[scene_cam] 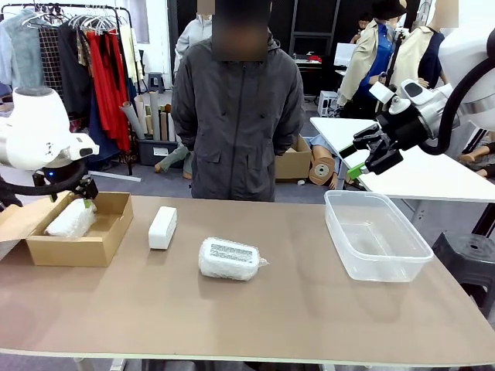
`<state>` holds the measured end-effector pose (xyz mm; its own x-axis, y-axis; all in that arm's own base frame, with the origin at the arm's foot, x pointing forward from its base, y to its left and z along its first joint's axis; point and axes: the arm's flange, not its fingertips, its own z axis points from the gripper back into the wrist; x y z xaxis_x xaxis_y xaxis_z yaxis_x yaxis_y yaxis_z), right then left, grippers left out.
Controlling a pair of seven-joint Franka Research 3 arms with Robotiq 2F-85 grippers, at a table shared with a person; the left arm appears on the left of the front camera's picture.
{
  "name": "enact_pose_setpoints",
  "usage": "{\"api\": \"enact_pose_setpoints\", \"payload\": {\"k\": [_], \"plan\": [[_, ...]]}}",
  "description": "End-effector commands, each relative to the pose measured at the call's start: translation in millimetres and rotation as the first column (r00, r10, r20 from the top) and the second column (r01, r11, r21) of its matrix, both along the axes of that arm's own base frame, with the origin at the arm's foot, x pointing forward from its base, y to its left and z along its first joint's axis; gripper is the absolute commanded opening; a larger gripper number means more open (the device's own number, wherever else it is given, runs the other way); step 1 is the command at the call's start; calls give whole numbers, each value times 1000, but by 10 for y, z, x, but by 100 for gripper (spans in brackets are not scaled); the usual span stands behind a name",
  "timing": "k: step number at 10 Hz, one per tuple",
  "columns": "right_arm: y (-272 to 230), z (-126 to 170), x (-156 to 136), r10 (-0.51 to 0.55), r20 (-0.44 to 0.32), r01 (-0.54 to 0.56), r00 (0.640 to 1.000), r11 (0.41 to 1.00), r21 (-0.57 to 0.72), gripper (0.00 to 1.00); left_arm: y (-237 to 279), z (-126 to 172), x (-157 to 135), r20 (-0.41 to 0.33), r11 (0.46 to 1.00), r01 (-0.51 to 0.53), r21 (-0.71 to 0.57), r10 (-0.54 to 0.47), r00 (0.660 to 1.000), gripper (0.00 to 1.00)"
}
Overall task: Separate and place wrapped and unwrapped clocks.
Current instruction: If the picked Digital clock is wrapped, place it in the Package Box ; if not, place it in the Organizing box.
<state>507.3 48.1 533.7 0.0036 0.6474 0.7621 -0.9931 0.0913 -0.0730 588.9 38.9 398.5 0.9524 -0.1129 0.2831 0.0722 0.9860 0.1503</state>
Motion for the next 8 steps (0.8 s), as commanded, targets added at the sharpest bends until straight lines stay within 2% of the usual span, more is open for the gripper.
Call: {"api": "enact_pose_setpoints", "payload": {"k": [1, 4, 6, 8], "plan": [[8, 9, -8, 4, 5, -4, 1000, 1000, -2, 100, -86, 177, -45, -14, 999, -40, 11, 40, 999, 100], [8, 9, -8, 4, 5, -4, 1000, 1000, -2, 100, -155, 408, -89, -20, 999, -37, -19, 37, 999, 100], [8, 9, -8, 4, 5, -4, 1000, 1000, -2, 100, -161, 411, -101, 10, 998, -46, 39, 46, 999, 100], [8, 9, -8, 4, 5, -4, 1000, 1000, -2, 100, -152, 408, -91, -16, 1000, -28, -11, 28, 999, 100]]}}
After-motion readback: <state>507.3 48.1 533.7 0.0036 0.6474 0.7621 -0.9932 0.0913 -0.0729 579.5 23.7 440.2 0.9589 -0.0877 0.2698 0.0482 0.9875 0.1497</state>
